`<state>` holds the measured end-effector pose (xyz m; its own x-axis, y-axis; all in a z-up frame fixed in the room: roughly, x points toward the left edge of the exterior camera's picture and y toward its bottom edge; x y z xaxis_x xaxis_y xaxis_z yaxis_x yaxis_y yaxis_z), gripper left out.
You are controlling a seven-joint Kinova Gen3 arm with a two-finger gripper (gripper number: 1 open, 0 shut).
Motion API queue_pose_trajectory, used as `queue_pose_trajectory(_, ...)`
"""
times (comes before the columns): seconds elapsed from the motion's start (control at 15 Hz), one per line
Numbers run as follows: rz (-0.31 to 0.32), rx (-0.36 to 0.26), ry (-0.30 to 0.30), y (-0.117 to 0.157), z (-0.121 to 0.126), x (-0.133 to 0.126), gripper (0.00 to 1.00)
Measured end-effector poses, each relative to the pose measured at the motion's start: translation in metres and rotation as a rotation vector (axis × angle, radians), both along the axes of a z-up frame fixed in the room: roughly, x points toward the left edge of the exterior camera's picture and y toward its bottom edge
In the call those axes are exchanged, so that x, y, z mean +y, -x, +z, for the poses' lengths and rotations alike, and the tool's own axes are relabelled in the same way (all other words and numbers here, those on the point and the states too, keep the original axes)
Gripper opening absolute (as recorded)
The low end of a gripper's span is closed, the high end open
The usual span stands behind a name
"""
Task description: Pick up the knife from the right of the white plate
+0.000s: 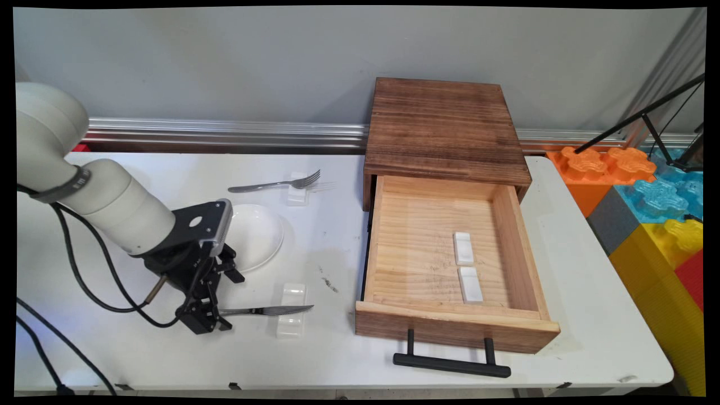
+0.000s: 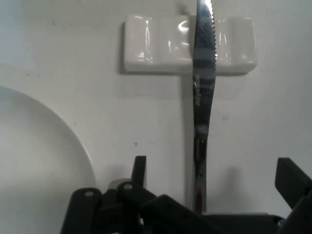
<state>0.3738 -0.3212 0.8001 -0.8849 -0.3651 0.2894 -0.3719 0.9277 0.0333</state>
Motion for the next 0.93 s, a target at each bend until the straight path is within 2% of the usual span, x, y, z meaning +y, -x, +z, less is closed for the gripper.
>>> queue_pose_trajectory(0.93, 0.011, -0.021, -0.007, 0.014, -0.020, -0.005, 1.00)
